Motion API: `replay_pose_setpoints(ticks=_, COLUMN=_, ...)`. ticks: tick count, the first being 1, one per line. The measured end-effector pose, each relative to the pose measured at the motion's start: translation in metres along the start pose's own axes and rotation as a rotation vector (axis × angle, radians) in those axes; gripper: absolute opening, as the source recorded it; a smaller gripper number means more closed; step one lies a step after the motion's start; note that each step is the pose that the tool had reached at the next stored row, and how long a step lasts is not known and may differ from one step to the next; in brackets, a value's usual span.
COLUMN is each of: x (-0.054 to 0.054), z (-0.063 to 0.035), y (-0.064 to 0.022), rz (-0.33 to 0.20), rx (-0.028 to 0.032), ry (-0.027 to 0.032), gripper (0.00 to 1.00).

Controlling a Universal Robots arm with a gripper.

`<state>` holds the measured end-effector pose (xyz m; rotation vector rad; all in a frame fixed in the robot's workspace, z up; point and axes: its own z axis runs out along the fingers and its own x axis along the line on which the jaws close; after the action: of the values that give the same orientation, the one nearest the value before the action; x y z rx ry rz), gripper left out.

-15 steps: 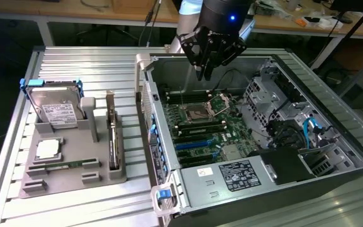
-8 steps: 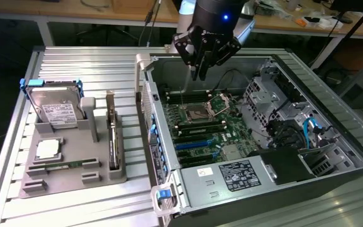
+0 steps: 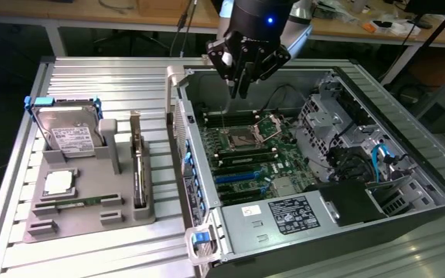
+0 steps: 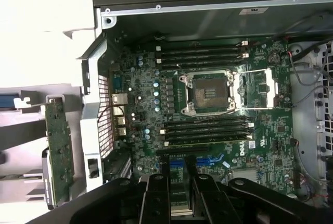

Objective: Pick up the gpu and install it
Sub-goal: 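Reach for the gpu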

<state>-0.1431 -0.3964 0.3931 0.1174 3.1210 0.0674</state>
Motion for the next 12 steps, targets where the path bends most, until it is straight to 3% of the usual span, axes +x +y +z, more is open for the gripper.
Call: replay_pose_setpoints(ticks=12, x=0.012, z=0.0, y=0.0006, rz=0.0, rx=0.0004, ry=0.0062, gripper=0.25)
